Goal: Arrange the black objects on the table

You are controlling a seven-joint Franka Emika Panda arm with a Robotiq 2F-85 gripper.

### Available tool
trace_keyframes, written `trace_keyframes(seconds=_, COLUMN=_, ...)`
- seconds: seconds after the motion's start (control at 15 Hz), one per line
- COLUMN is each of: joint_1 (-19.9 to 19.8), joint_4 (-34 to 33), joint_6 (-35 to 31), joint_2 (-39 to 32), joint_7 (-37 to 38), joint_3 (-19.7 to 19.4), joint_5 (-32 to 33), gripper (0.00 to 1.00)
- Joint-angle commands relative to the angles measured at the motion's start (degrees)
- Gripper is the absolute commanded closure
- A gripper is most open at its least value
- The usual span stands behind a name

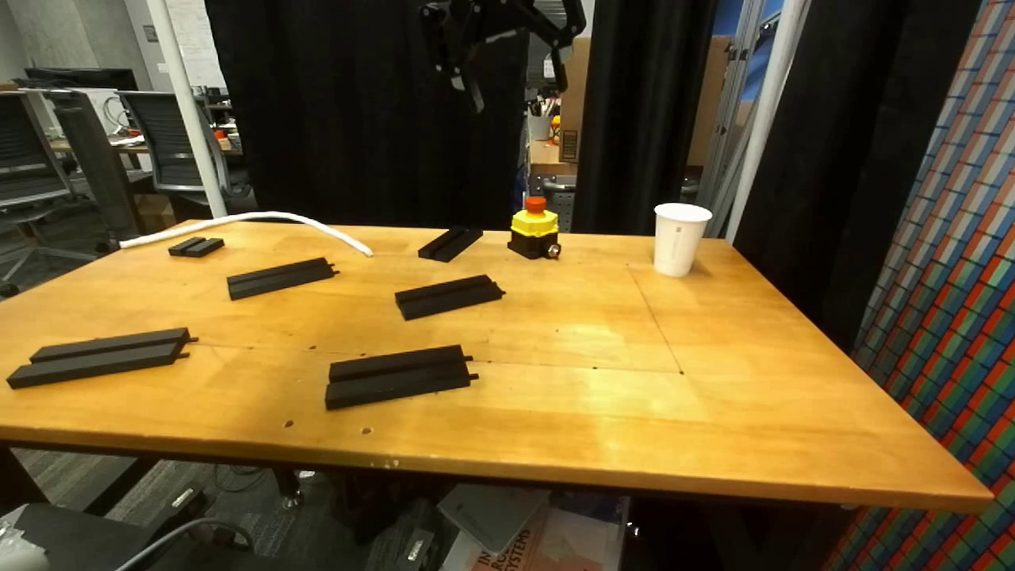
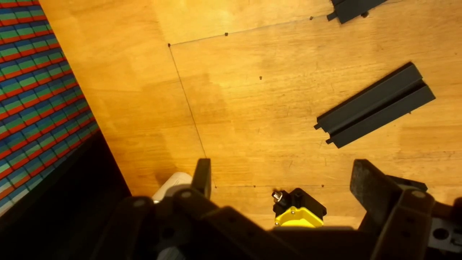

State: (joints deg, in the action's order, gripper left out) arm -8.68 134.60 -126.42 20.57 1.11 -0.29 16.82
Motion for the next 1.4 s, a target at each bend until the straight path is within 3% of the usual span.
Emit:
trace_keyframes(seconds=0.0, joint_1=1.3, joint_4=1.4, joint_6=-1.4, joint_2=-0.3, joint_7=4.4, joint_3=0.5, joint_5=-0.3, gripper=0.0)
trace_keyframes(seconds=0.2, joint_1=3.1, joint_4=2.9, joint_6=-1.8, joint_2=-2.6, joint_7=13.0, joint_3=3.1, joint_5=-2.4, gripper=0.0)
trace_keyframes(seconds=0.4, joint_1=5.6, joint_4=3.6, joint_6=-2.2, joint_2=-6.6, joint_7=26.6, joint_3=6.9, joint_5=-7.4, gripper=0.0)
trace_keyframes(seconds=0.73, joint_1=8.8, joint_4=3.9, joint_6=-10.0, joint_2=-13.9, joint_7=45.5, joint_3=10.6, joint_5=-11.9, gripper=0.0)
trace_keyframes(seconds=0.93, joint_1=9.5, joint_4=3.7, joint_6=-15.8, joint_2=-17.7, joint_7=55.0, joint_3=10.2, joint_5=-8.7, gripper=0.0)
trace_keyframes(seconds=1.33, joint_1=10.0, joint_4=1.8, joint_6=-22.3, joint_2=-25.7, joint_7=58.8, joint_3=6.2, joint_5=-4.9, gripper=0.0)
